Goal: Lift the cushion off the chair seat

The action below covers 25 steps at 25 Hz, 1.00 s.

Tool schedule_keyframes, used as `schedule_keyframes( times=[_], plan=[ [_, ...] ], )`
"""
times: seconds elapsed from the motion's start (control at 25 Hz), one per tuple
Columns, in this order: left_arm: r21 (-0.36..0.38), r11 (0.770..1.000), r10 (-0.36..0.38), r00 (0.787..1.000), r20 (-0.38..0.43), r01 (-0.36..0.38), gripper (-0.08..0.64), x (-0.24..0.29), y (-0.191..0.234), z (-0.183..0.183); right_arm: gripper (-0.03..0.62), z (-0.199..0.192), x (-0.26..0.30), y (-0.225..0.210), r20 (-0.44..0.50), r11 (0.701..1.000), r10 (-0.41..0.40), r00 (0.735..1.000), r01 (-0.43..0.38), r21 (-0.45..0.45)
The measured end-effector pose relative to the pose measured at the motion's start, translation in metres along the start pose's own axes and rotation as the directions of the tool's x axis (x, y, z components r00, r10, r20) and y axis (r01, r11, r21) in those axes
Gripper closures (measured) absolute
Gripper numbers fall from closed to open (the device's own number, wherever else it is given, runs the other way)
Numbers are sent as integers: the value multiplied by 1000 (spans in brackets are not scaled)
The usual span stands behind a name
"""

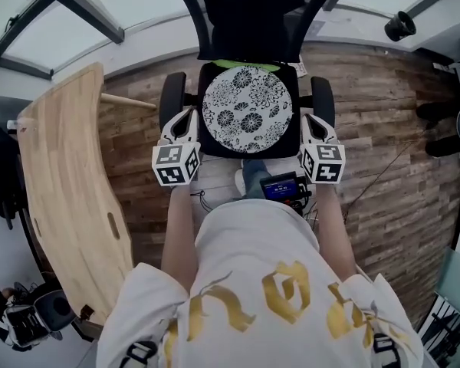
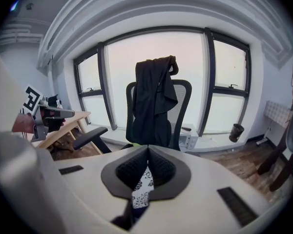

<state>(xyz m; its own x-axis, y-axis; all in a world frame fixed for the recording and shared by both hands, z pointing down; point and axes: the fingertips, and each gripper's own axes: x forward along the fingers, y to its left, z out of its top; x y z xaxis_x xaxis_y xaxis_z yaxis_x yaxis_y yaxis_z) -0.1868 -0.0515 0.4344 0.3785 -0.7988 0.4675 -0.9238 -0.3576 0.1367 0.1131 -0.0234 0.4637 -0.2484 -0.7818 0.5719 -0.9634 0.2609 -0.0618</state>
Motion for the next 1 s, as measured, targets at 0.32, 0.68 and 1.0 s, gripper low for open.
schedule_keyframes(
  times=[0.32,0.68,1.0],
  plan=[
    [-9,999,31,999,-28,-31,546,24,20,-1,580,5,23,-20,-23,998,-54,998,54,-26],
    [-62,996,63,990,-123,-71,546,59,37,-33,579,-11,62,-38,-98,999,-51,994,52,4],
    [-49,996,63,973,-223,-75,546,101,38,-67,578,-38,108,-43,-195,1000,-15,981,14,-6]
  ],
)
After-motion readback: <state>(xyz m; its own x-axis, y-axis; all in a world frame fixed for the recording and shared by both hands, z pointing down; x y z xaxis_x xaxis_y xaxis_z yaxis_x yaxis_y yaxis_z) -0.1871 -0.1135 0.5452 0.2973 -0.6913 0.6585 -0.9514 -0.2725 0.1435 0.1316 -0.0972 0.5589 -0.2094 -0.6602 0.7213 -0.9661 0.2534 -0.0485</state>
